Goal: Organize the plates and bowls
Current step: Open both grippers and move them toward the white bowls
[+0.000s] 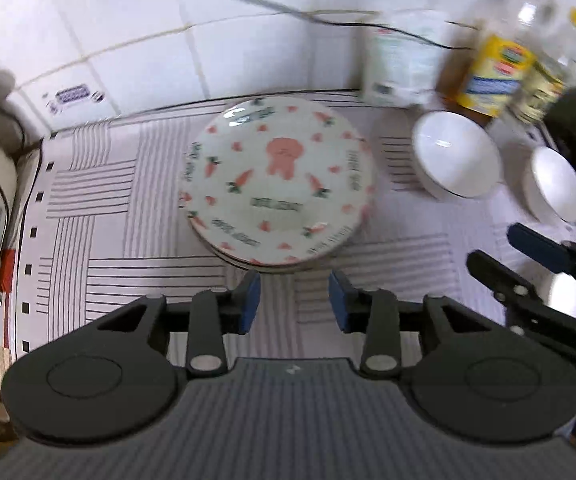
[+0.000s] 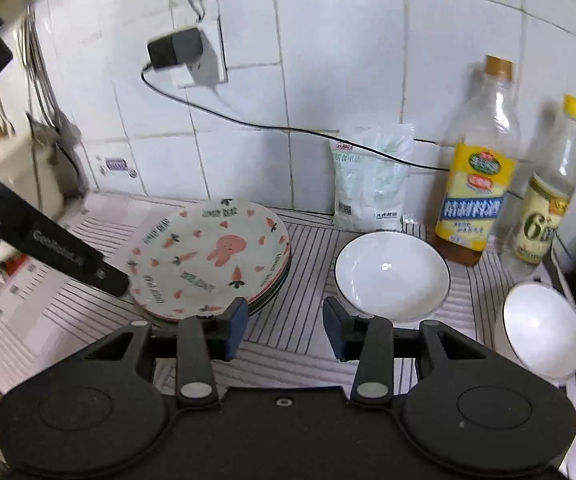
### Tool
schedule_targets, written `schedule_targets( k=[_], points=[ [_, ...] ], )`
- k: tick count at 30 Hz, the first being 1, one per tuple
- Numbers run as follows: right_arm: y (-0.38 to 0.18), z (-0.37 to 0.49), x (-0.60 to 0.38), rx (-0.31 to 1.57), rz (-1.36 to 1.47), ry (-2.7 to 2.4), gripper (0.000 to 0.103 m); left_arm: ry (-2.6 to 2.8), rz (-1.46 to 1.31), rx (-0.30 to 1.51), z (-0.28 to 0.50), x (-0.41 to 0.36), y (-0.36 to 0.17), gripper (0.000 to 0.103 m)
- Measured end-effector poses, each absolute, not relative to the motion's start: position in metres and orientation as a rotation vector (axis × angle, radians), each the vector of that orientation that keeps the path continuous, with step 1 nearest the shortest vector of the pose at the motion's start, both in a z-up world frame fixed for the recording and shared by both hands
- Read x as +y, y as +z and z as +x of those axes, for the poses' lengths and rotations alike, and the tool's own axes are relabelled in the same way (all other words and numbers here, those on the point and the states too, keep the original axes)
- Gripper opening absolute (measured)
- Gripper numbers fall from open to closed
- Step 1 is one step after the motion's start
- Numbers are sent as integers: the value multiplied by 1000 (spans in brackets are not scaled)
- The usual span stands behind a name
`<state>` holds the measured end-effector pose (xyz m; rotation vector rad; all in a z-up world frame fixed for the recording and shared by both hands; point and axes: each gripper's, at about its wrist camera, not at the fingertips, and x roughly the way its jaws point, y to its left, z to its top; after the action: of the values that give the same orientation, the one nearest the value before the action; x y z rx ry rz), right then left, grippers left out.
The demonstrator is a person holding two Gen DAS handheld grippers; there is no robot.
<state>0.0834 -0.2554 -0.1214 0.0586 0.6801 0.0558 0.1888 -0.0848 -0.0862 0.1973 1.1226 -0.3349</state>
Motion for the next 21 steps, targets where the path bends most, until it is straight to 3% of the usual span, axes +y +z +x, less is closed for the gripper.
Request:
schedule_targets(
  k=[14, 21],
  points=[
    [-98, 3, -300, 737, 69, -26, 48, -438, 285, 1163, 121, -152, -58, 55],
    [-95, -33, -325, 738, 77, -104, 60, -499, 352, 1188, 99, -189, -60, 60]
  ],
)
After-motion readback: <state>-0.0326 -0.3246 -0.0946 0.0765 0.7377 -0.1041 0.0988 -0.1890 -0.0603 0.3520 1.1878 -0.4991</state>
